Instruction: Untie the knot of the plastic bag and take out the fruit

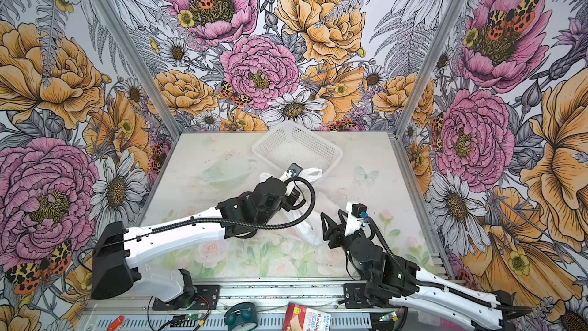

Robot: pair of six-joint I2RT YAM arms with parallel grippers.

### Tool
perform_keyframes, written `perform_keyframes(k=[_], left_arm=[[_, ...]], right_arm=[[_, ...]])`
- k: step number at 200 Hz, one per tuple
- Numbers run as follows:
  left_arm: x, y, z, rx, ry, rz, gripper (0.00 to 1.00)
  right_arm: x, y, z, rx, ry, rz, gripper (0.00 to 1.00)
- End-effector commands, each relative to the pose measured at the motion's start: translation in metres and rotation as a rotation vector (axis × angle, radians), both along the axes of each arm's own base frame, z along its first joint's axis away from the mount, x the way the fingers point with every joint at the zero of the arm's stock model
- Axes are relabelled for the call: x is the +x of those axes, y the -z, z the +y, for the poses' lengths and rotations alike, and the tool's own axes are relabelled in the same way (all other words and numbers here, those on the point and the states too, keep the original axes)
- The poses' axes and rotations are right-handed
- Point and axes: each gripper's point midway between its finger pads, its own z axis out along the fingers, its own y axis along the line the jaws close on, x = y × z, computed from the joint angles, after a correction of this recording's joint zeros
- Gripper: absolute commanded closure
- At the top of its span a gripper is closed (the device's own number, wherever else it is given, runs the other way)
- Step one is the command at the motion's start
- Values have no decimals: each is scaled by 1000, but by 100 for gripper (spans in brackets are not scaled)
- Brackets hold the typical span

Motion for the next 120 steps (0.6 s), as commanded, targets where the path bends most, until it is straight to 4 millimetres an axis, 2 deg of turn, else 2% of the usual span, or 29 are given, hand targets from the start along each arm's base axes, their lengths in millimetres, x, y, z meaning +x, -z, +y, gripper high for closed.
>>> perform_keyframes(k=[1,25,56,81,120], left_arm=[[-1,-26,15,-139,-27,-86,100],[-14,-31,23,-223,24,-109,100],[-19,-31,29,-269,39,-127,100],[-19,-28,28,-265,41,-130,100],[-18,-28,29,-266,33,-128,100]], right_arm=[[5,-19,-14,-40,56,-34,29],[10,-27,-15,-72,81,-14,20],[22,-30,-11,-146,115,58,6],[35,-24,-9,-203,148,143,1],[62,-6,-4,-236,142,307,1]])
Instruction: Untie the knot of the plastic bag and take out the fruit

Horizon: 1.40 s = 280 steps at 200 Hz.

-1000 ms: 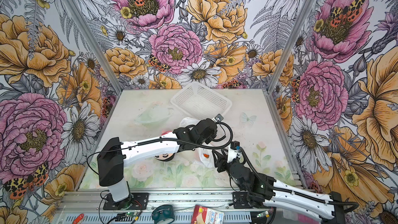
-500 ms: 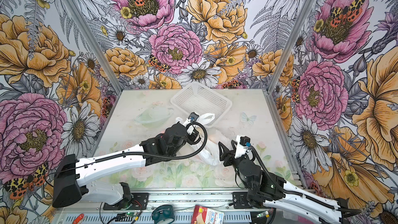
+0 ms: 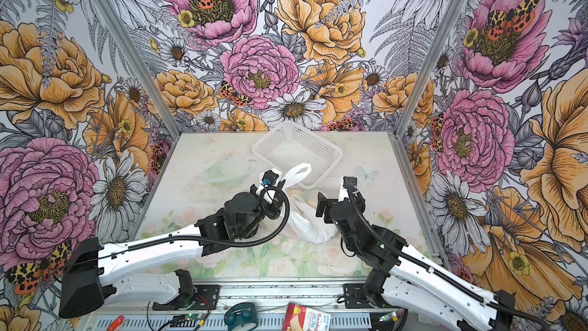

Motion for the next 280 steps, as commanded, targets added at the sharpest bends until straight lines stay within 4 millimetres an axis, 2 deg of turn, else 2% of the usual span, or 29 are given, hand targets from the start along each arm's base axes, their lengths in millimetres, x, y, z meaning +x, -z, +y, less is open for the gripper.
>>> perform_keyframes(k=[1,26,87,123,151,157,168,176,189,199,212,233,251,280], left_arm=[[0,-8,1,-34,7,-18,100],[0,-8,2,-35,4,-18,100],[0,-7,1,-36,8,-15,100],[-2,-8,2,-41,15,-15,100],[-2,-8,1,-41,19,-15,100],[-2,-9,2,-45,18,-16,100],[-2,-8,2,-45,15,-14,100],[-2,-9,4,-48,10,-15,100],[0,-8,5,-57,4,-11,100],[3,-6,7,-65,-8,1,100],[11,-2,11,-85,-39,35,100],[27,-2,28,-136,-128,85,100],[35,-11,41,-187,-156,107,100],[54,-37,68,-265,-196,121,100]], right_arm=[[4,11,8,8,-44,113,1],[15,17,5,-6,-23,152,1],[27,32,8,-37,-31,214,1],[35,57,9,-81,-4,288,1],[41,76,15,-115,-6,349,7],[41,79,16,-118,-5,359,10],[42,84,16,-126,2,372,25],[42,87,16,-129,4,379,39],[42,87,14,-119,21,377,69],[43,78,12,-94,38,352,86],[45,59,12,-30,47,295,100],[50,13,20,136,25,143,100],[52,-19,32,268,-30,35,100],[64,-47,50,361,-80,-62,100]])
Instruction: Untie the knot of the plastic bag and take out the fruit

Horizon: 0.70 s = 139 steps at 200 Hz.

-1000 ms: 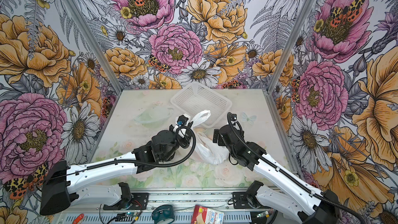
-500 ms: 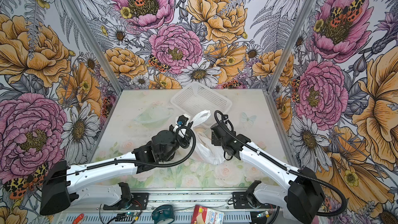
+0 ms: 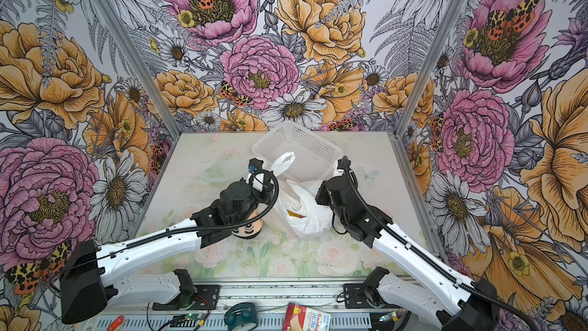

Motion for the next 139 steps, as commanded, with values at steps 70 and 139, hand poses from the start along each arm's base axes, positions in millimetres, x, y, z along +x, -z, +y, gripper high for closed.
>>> perform_keyframes(k=[70,139], left_arm=[[81,-90,73,-217,-44,6,100],[72,-31,92,-227,-101,48,100]], right_arm=[[56,-59,79,226,-162,-302,100],[55,-36,47,50,-40,-221,29]])
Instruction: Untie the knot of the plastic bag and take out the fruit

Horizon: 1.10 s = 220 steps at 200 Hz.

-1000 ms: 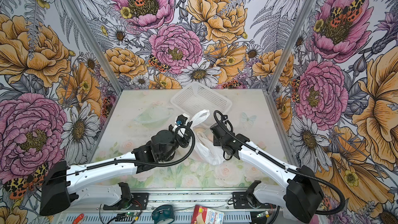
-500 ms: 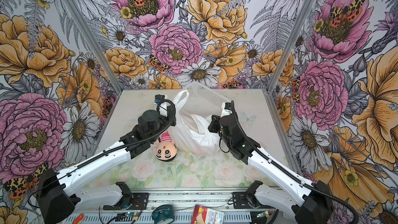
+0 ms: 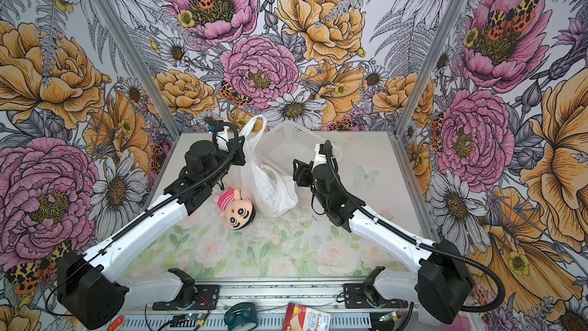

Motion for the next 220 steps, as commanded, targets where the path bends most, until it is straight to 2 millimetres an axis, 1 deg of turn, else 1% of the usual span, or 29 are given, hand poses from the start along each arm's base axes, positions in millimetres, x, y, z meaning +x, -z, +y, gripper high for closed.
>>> perform_keyframes(k=[1,11,21,31,35,39,41,48,53,58,60,64,73,87,105,123,133,152,169,174,182,195,202,206,214,220], left_arm=[[-11,23,6,-43,-5,15,100],[-16,35,12,-47,-23,26,100],[-21,43,16,-44,-32,36,100],[-27,51,22,-45,-49,43,100],[-29,55,23,-48,-50,45,100],[-30,59,30,-46,-84,46,100],[-31,61,32,-45,-90,48,100],[-34,68,38,-50,-113,52,100],[-36,72,41,-56,-126,54,100],[-39,74,45,-62,-135,54,100],[-40,75,46,-66,-138,54,100],[-42,76,47,-70,-143,54,100],[-45,77,52,-81,-156,56,100],[-52,72,58,-93,-164,44,100],[-58,60,65,-88,-175,14,100],[-62,55,70,-90,-186,-2,100],[-63,53,72,-88,-187,-8,100],[-65,51,72,-87,-184,-16,100],[-66,48,72,-88,-180,-23,100],[-66,48,72,-86,-180,-24,100],[-66,48,72,-85,-180,-25,100],[-66,48,73,-82,-185,-25,100],[-65,48,73,-79,-186,-25,100],[-65,48,74,-78,-187,-24,100],[-65,49,74,-76,-192,-22,100],[-64,49,76,-73,-202,-17,100]], right_arm=[[-4,-15,-14,-51,42,-36,29],[-5,-17,-9,-61,19,-30,29],[-5,-17,4,-70,-23,-20,29],[-5,-15,21,-88,-74,-5,29],[-4,-11,29,-104,-94,10,29],[-4,-7,38,-121,-117,20,29],[-4,-9,42,-123,-126,20,29],[-3,-5,58,-147,-161,29,29],[-2,1,69,-164,-182,38,29],[2,7,74,-182,-185,50,29],[-2,9,84,-187,-206,51,29],[-3,14,93,-198,-223,60,29],[1,23,106,-213,-242,83,29],[10,47,122,-249,-261,141,29],[23,77,130,-307,-244,210,29],[29,95,139,-335,-253,245,24],[32,106,142,-354,-252,267,23],[40,125,139,-397,-210,311,22],[45,136,132,-412,-178,333,25],[46,136,132,-413,-176,331,28],[46,136,131,-416,-178,329,38],[46,128,131,-405,-183,317,70],[46,121,132,-398,-187,305,85],[46,116,132,-395,-191,297,91],[47,106,134,-384,-198,277,100],[47,98,135,-376,-201,263,100]])
